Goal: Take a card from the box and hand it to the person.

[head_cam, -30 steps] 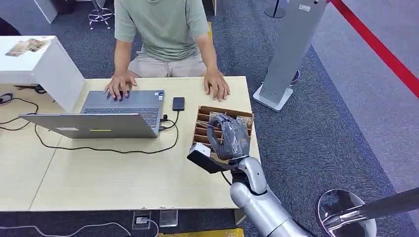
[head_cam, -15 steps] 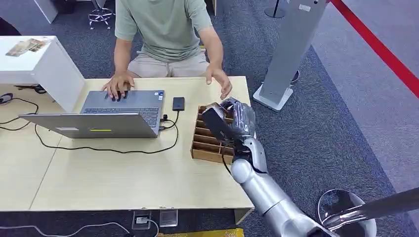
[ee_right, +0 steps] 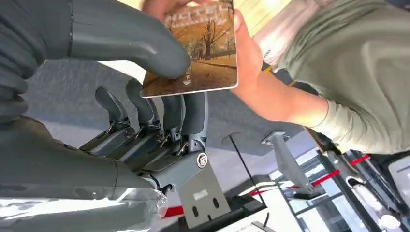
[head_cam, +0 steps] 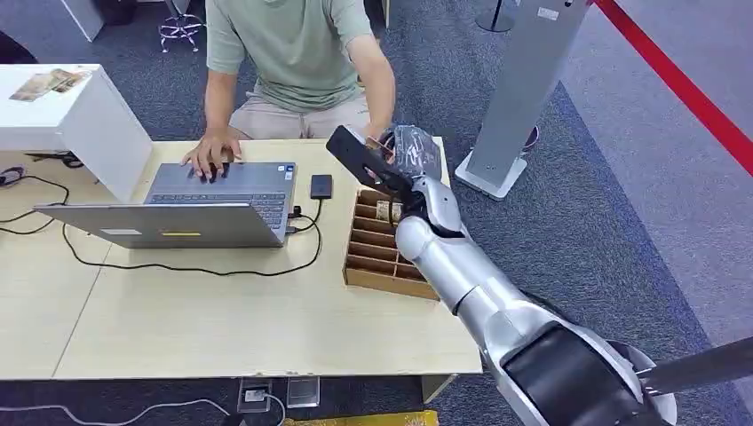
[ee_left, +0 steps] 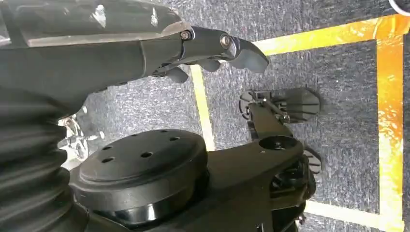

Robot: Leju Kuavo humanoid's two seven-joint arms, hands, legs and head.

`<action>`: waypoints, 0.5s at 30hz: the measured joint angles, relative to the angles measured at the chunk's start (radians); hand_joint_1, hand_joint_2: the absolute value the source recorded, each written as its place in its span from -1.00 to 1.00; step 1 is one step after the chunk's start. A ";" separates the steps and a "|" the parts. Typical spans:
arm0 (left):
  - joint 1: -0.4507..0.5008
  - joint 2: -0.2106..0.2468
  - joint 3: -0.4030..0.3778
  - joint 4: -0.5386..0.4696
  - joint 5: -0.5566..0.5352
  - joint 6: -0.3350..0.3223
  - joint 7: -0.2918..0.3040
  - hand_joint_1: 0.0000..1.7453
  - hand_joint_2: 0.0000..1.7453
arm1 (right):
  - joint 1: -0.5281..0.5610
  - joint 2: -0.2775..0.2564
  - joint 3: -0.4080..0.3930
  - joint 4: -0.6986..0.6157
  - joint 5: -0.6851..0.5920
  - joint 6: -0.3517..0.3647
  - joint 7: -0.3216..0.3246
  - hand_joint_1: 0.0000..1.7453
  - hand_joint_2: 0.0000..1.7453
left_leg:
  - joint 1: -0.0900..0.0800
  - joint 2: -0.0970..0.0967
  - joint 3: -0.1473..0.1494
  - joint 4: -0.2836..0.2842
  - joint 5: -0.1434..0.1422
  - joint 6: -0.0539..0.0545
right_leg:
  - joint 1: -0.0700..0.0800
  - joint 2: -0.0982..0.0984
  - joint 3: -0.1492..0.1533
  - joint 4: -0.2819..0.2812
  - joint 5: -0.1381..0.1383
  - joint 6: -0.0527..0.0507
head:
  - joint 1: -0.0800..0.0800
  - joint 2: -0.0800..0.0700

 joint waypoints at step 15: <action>0.004 0.001 -0.016 0.000 0.003 -0.012 -0.011 -1.00 1.00 | -0.025 -0.018 0.039 0.118 -0.021 -0.024 0.009 -1.00 1.00 | 0.000 0.000 0.000 0.000 0.000 0.000 | 0.000 0.001 0.000 0.000 0.000 0.000 | 0.000 0.000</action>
